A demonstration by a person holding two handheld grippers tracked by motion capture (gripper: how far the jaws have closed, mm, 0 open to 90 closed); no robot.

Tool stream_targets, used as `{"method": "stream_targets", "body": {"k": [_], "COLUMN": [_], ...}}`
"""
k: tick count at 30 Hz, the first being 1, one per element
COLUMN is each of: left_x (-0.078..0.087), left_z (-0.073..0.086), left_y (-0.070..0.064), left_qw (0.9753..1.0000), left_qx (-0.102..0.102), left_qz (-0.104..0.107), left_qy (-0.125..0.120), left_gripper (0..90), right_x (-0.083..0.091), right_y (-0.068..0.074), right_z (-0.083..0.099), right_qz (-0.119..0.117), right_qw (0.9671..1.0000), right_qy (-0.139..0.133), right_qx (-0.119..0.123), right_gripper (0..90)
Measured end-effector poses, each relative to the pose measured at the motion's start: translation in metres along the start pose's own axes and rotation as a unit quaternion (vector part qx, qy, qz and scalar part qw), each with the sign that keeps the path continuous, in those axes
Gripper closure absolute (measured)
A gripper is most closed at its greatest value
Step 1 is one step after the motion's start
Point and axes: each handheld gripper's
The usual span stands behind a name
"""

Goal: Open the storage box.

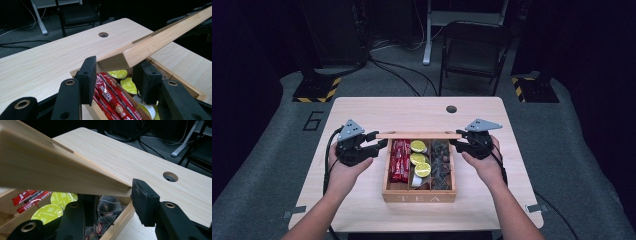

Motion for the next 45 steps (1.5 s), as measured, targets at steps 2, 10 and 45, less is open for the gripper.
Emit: {"method": "stream_targets", "body": {"k": [2, 10, 45], "left_x": [-0.001, -0.001, -0.027], "left_z": [-0.001, -0.001, 0.044], "left_y": [0.001, 0.000, -0.003], "left_qw": [1.0000, 1.0000, 0.9987], "left_qx": [-0.001, 0.001, 0.041], "left_qz": [-0.001, -0.006, -0.020], "left_qy": [0.001, 0.000, 0.020], "left_gripper": [54.5, 54.5, 54.8], "right_x": [0.000, 0.000, -0.001], "right_y": [-0.001, -0.003, -0.006], "right_z": [0.000, -0.001, -0.003], "right_qz": [-0.003, -0.007, -0.012], "right_qw": [1.0000, 1.0000, 0.9999], "right_qy": [0.000, -0.002, -0.008], "right_qx": [0.002, -0.001, -0.006], "right_gripper": [57.4, 57.2, 57.0]}}
Point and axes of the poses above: each handheld gripper's, and its own axes: x roughly backward along the jaws, z roughly out of its underside, y roughly to its left, and after that the axes turned 6 degrees about -z, right-handed
